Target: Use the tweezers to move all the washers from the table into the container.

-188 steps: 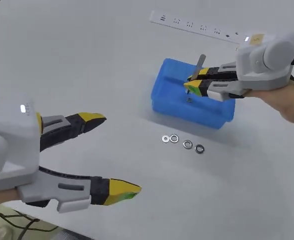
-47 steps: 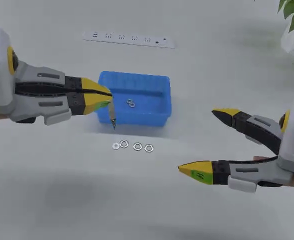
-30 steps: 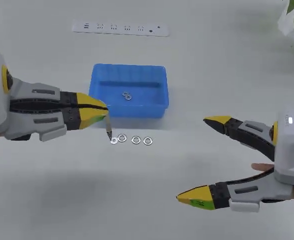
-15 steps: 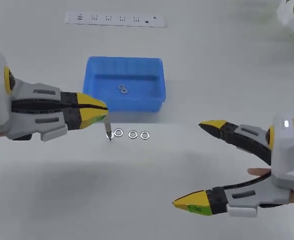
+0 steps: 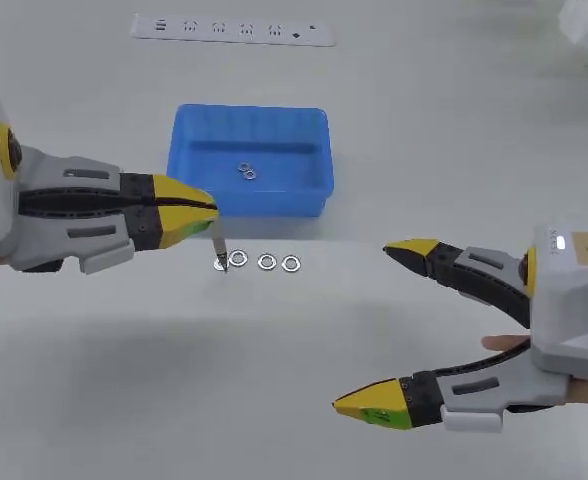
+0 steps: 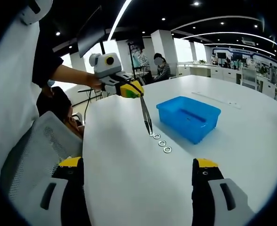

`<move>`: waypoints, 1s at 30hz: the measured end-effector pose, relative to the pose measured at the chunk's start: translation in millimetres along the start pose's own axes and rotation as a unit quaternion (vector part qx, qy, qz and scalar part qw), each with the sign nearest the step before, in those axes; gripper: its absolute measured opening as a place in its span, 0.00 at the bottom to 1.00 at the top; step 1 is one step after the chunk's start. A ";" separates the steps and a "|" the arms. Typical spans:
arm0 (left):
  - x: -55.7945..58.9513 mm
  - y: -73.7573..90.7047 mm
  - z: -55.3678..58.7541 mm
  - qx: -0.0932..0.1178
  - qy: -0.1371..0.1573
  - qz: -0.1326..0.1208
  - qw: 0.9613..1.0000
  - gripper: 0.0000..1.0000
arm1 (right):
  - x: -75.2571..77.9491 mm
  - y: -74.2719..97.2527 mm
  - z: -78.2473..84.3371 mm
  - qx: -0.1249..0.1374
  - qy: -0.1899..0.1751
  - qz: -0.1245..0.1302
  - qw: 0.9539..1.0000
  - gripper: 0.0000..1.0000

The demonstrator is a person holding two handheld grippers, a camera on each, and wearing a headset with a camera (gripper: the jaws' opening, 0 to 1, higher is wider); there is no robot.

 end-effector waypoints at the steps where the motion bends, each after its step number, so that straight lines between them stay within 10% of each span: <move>1: -0.5 -1.1 1.0 -0.001 0.003 0.001 1.000 0.04 | 0.3 0.2 0.2 0.000 -0.002 0.000 1.000 0.96; 19: -1.5 0.5 4.0 -0.015 0.023 0.015 1.000 0.04 | 0.2 2.3 -0.6 0.006 -0.017 0.004 1.000 0.95; 30: 5.2 -5.8 -2.1 -0.036 -0.006 0.070 0.997 0.04 | -2.0 -2.6 -6.4 0.012 -0.014 -0.006 1.000 0.94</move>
Point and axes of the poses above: the centre of the closed fingertips' face, and the gripper's own axes: y roughly backward along the fingers, x roughly to its right, z roughly out of its underside, the point moved 6 cm from there along y, roughly backward along the fingers, and after that the axes turned 3 degrees about -z, right-handed, at the moved point
